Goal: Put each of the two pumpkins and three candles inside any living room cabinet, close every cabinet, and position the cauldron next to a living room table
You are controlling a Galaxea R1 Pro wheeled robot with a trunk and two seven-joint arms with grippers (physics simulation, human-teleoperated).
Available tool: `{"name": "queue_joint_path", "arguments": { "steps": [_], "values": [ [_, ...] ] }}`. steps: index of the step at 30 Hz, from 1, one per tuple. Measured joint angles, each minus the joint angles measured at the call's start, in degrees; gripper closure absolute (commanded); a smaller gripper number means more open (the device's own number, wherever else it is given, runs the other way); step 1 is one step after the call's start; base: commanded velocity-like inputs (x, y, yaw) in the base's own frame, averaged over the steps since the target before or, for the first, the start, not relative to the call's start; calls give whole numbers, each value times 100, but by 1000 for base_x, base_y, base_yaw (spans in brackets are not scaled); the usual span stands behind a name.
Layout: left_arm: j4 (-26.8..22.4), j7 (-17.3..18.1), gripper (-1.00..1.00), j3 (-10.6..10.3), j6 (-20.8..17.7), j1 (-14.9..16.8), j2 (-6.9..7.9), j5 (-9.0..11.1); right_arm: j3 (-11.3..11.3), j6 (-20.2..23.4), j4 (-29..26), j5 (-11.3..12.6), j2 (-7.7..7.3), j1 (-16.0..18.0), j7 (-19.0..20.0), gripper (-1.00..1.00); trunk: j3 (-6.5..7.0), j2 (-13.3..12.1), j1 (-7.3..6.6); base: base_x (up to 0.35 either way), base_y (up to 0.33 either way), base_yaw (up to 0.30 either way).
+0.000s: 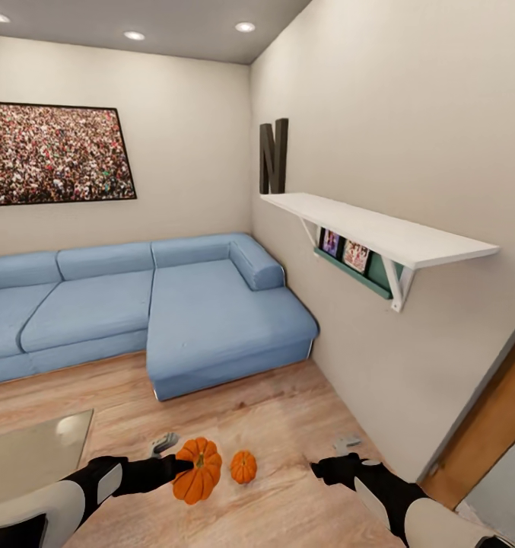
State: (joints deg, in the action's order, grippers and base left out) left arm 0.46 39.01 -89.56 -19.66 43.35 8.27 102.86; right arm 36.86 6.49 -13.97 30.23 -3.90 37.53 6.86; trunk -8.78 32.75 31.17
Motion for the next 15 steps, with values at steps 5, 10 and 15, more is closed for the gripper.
{"name": "queue_joint_path", "arguments": {
  "steps": [5, 10, 15],
  "values": [
    [0, 3, 100, -1, 0, -3, 0, 0, 4, 1, 0, 0, 3, 0, 0, -100, -33, 0, 0, 326, -31, 214],
    [0, 4, 100, 1, -1, -1, 0, 0, 5, 1, 0, 0, 3, 0, 0, -100, -66, 0, 0, 328, -1, 207],
    [0, 1, 100, -2, 0, 1, 0, -1, 5, 1, 0, 0, 3, 0, 0, -100, -101, 0, 0, 329, 0, 204]
  ]
}}
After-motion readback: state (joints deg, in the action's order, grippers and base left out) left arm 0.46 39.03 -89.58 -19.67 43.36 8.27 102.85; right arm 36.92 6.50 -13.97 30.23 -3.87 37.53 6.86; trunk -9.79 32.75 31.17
